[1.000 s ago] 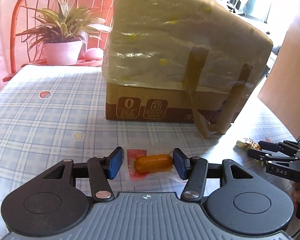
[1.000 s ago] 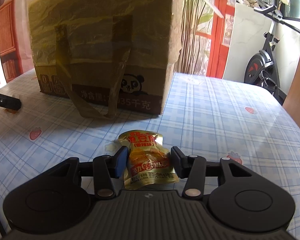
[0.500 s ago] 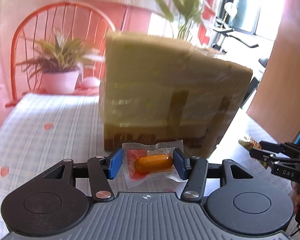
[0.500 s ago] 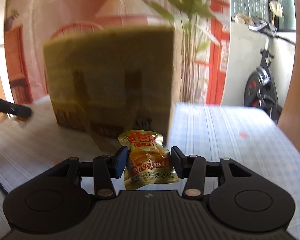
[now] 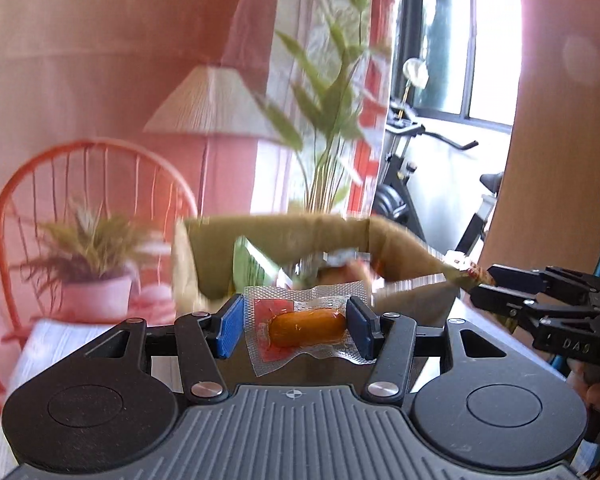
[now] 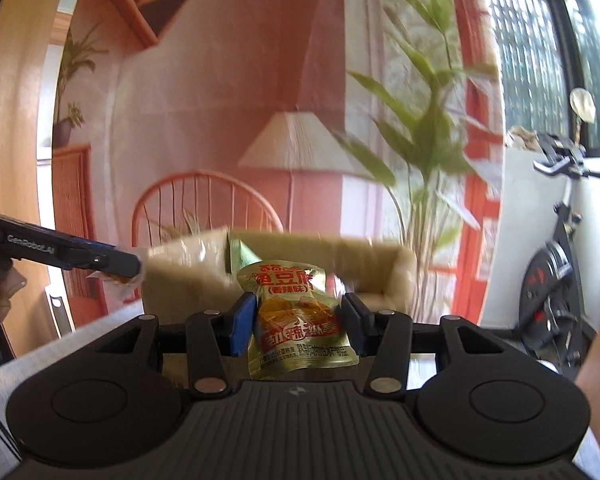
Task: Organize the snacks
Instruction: 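Carry both packets over the box and open both tools to drop them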
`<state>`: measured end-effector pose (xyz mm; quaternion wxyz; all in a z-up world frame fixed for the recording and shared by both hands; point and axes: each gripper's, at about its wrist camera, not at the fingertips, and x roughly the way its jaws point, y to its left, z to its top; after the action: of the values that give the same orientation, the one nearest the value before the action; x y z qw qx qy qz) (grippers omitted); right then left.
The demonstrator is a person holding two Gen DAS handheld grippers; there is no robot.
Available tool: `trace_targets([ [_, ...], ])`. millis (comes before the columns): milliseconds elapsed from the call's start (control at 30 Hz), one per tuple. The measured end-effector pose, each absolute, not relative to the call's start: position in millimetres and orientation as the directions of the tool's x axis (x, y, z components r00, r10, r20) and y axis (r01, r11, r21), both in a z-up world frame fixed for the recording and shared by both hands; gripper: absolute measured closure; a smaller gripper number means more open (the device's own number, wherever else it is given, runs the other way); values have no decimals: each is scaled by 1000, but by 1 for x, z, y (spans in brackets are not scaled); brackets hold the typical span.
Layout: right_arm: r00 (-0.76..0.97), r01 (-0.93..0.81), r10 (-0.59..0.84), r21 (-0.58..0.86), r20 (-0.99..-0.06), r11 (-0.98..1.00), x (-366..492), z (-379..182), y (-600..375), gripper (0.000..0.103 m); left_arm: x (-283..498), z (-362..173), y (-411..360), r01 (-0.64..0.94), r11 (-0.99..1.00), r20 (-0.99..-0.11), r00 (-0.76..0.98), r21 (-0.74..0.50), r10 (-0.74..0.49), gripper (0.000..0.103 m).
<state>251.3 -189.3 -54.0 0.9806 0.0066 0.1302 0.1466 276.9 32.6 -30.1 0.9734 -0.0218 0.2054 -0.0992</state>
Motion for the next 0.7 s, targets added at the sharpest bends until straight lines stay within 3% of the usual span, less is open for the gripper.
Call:
trace_targets([
  [267, 926, -248, 246, 31, -285, 968, 318, -37, -185, 54, 340, -9, 29, 181, 979, -405, 891, -99, -205, 45],
  [400, 919, -206, 217, 67, -329, 976, 351, -35, -188, 54, 373, -16, 31, 144, 986, -437, 884, -84, -166, 45],
  [700, 897, -197, 182, 6, -404, 980, 384, -45, -176, 54, 393, -34, 31, 110, 991, -491, 861, -77, -133, 45],
])
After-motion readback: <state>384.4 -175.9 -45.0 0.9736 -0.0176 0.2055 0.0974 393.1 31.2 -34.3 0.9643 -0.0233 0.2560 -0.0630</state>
